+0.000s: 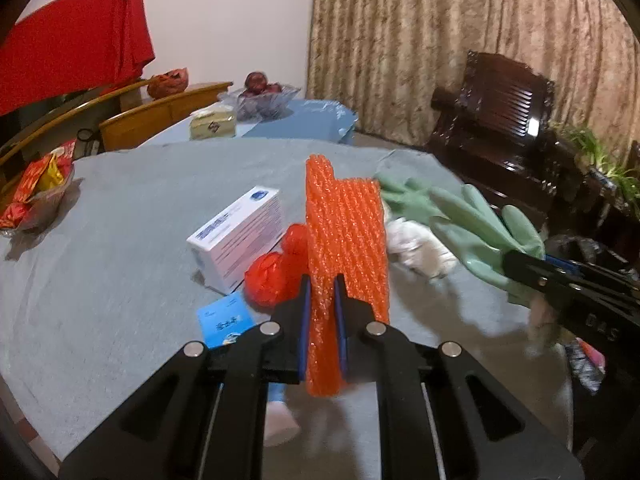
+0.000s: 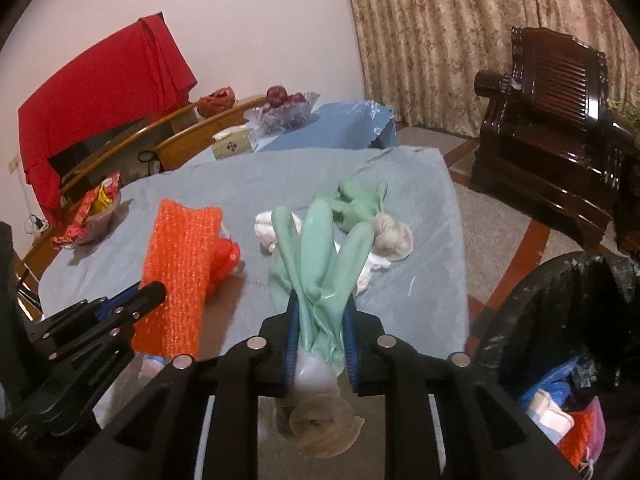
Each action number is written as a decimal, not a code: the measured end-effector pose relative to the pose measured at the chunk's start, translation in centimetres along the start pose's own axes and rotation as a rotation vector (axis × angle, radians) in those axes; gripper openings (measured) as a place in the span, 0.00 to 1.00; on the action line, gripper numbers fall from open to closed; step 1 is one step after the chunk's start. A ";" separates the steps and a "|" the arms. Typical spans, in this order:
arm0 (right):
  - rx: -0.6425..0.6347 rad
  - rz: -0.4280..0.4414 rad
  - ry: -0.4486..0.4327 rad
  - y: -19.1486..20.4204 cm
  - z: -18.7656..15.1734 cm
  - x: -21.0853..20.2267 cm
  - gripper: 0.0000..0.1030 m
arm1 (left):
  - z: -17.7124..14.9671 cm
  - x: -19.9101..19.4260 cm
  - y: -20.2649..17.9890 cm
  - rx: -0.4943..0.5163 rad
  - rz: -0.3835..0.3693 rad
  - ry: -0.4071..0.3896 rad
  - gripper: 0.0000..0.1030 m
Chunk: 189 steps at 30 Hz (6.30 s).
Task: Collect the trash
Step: 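Carry the glove and foam net over the bin and open both tools, then move both tools back over the table toward the tissues and red bag, then grasp the white tissue with the right tool while the left tool grasps the red plastic bag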
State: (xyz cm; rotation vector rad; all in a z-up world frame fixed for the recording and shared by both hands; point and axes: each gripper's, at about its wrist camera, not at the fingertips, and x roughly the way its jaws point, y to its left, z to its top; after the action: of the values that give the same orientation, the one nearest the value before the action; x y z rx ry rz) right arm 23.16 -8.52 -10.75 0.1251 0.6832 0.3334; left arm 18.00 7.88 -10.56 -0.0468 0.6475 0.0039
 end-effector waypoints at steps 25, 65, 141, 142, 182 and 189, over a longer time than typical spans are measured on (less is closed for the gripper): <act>0.063 -0.122 -0.157 -5.9 1.2 -9.9 0.19 | 2.6 -3.9 -9.1 0.083 -0.174 -0.083 0.10; 0.275 -0.438 -0.115 -21.3 -5.5 -17.2 0.19 | -2.0 0.3 -27.0 0.288 -0.480 0.026 0.10; -0.006 -0.154 0.069 -0.3 2.6 10.9 0.86 | 1.7 5.5 5.5 -0.057 0.027 0.026 0.78; -0.009 -0.153 0.077 -0.3 2.5 11.2 0.86 | 1.7 5.6 5.6 -0.060 0.026 0.028 0.78; -0.016 -0.034 0.062 -0.3 2.0 7.3 0.36 | 2.4 7.8 3.0 -0.046 0.019 0.106 0.37; -0.015 -0.039 0.014 -0.4 2.8 4.9 0.36 | 3.3 5.7 2.1 -0.047 -0.008 0.067 0.37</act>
State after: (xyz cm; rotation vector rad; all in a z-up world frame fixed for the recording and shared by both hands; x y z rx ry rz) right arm 28.58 -7.24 -11.58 0.0957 0.6960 0.3023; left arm 24.52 10.07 -11.50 -0.0952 0.7138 0.0096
